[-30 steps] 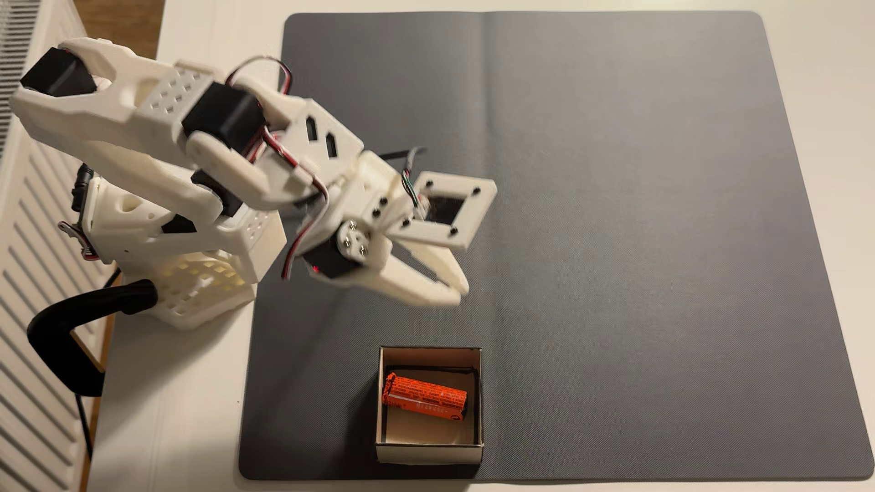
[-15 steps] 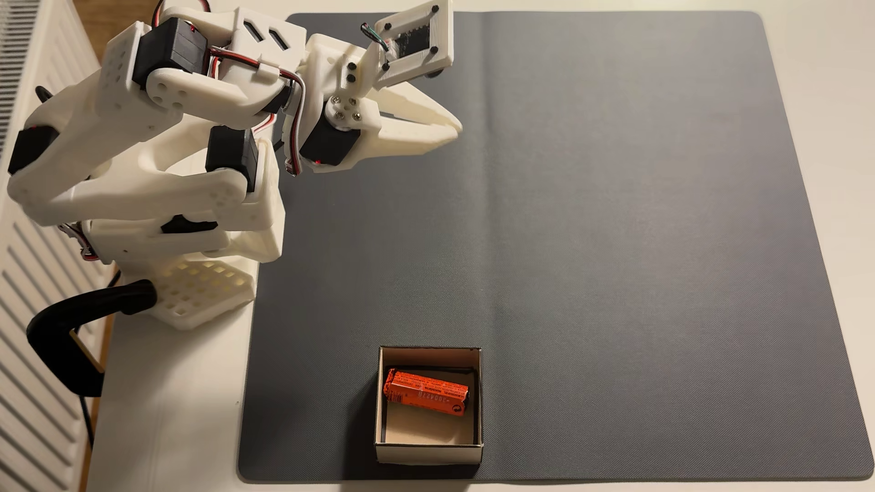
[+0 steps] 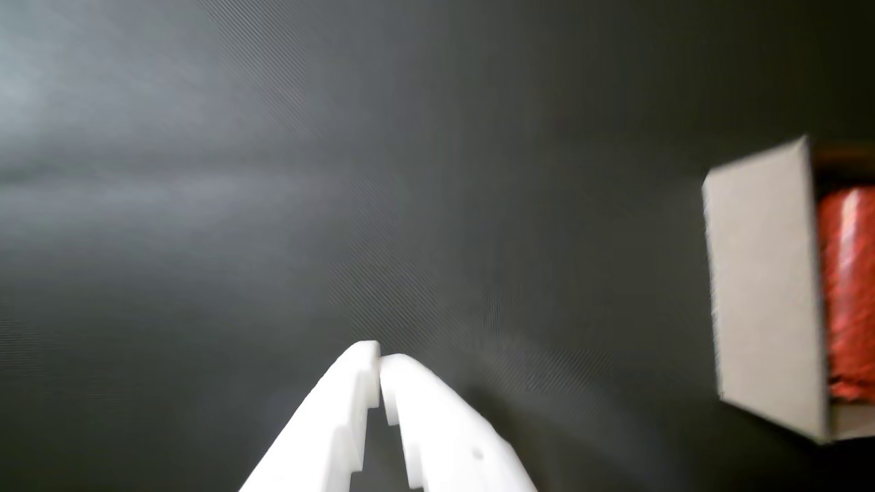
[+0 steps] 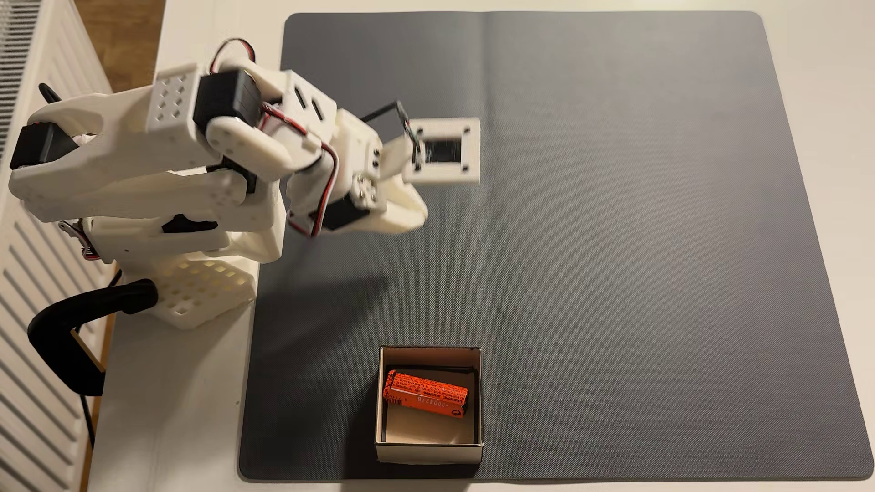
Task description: Pick the red object and place it in the box
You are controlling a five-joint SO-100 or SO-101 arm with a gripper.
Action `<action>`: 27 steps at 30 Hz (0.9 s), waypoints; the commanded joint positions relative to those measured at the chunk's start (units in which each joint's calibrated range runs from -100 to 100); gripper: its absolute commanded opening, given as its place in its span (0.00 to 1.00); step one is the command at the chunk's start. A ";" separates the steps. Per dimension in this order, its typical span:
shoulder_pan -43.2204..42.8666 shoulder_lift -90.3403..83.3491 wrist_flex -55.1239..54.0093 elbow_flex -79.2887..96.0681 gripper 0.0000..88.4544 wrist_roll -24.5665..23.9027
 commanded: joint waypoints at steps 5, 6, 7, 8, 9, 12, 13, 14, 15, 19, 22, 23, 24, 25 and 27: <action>2.90 0.07 1.33 5.29 0.01 0.43; 2.90 0.07 1.68 5.29 0.01 0.43; 2.67 0.07 1.94 5.29 0.01 0.43; 2.45 0.07 2.81 5.29 0.01 0.43; 2.38 0.07 4.12 5.29 0.01 0.43; 2.30 0.07 5.96 5.29 0.01 0.43; 2.30 0.07 5.96 5.29 0.01 0.43; 2.30 0.07 5.96 5.29 0.01 0.43; 2.30 0.07 5.96 5.29 0.01 0.43; 2.67 0.07 5.96 5.29 0.01 0.38; 2.67 0.07 5.96 5.29 0.01 0.38; 2.67 0.07 5.96 5.29 0.01 0.38; 2.67 0.07 5.96 5.29 0.01 0.38; 2.67 0.07 5.96 5.29 0.01 0.38; 2.67 0.07 5.96 5.29 0.01 0.38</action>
